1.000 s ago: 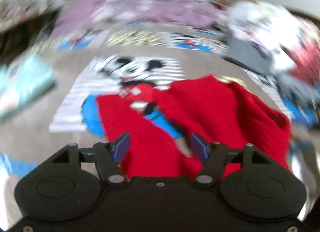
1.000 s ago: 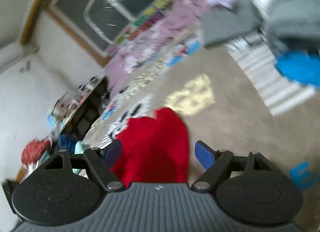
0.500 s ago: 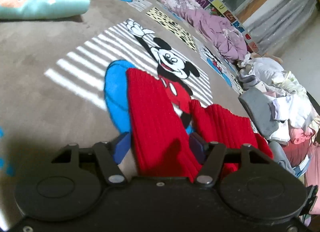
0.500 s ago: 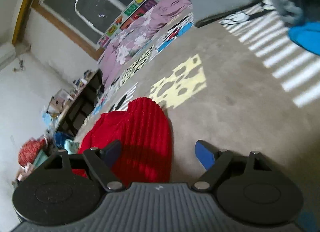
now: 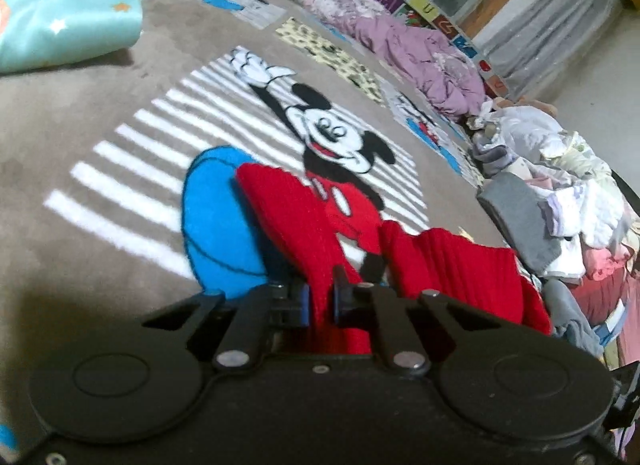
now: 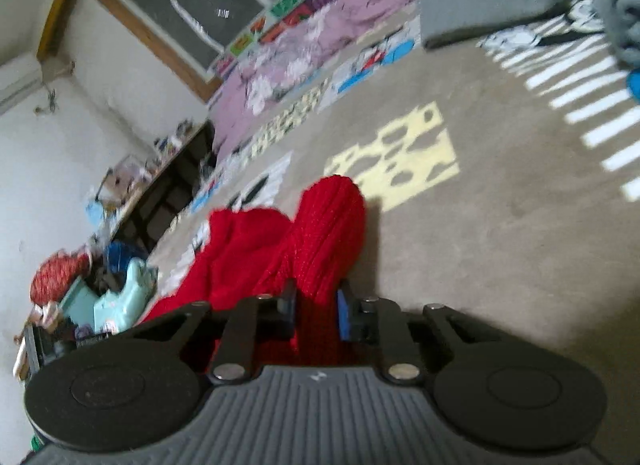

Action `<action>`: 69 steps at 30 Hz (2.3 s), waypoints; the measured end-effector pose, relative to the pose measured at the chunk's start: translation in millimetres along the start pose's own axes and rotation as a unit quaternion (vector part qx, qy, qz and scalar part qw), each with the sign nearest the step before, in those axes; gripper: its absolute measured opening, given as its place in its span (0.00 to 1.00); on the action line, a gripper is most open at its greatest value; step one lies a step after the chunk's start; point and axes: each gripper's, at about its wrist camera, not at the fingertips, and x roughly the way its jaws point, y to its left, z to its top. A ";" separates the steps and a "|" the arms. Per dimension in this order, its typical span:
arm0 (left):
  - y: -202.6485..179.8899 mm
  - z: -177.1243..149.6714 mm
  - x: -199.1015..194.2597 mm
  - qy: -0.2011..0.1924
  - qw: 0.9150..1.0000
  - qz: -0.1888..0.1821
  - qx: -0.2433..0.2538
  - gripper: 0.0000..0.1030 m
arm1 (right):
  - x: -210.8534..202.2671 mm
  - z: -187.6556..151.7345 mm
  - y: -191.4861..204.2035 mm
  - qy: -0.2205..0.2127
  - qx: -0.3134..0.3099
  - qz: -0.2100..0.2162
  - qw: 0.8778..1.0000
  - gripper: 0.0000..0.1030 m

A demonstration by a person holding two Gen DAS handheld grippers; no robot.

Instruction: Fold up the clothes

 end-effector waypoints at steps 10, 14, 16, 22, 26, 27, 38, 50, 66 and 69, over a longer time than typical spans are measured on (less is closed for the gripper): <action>-1.3 2.9 -54.5 -0.091 0.996 0.022 0.012 0.07 | -87.6 3.6 2.9 -0.124 0.044 -0.024 0.991 0.20; -2.0 -2.6 -81.2 -0.124 0.991 0.039 0.016 0.07 | -113.5 1.1 -0.8 -0.154 0.054 -0.051 0.985 0.19; 0.4 -7.1 -96.1 -0.139 0.989 0.047 0.006 0.07 | -122.5 -1.6 -3.3 -0.163 0.055 -0.065 0.983 0.19; 10.4 -14.6 -130.8 -0.175 0.981 0.082 -0.015 0.07 | -145.8 -11.9 -16.9 -0.185 0.073 -0.100 0.975 0.19; 18.0 -20.4 -141.7 -0.177 0.979 0.100 -0.021 0.07 | -154.8 -18.4 -26.1 -0.193 0.088 -0.120 0.970 0.19; 19.9 -21.9 -144.4 -0.178 0.978 0.105 -0.022 0.07 | -156.6 -20.1 -28.8 -0.195 0.092 -0.124 0.969 0.19; 56.0 -35.9 -146.0 -0.139 0.978 0.145 -0.060 0.07 | -159.0 -36.7 -67.4 -0.197 0.145 -0.205 0.948 0.18; 56.2 -40.6 -127.6 -0.119 0.954 0.267 -0.062 0.45 | -181.4 -37.2 -92.3 -0.213 0.158 -0.264 0.927 0.19; -22.8 -35.2 -116.4 -0.159 0.942 0.293 0.048 0.59 | -83.9 -20.4 35.1 -0.060 -0.087 -0.145 0.984 0.46; -43.2 -36.3 -99.1 -0.129 0.969 0.200 0.065 0.59 | -57.2 -15.6 60.1 -0.027 -0.126 -0.125 0.984 0.52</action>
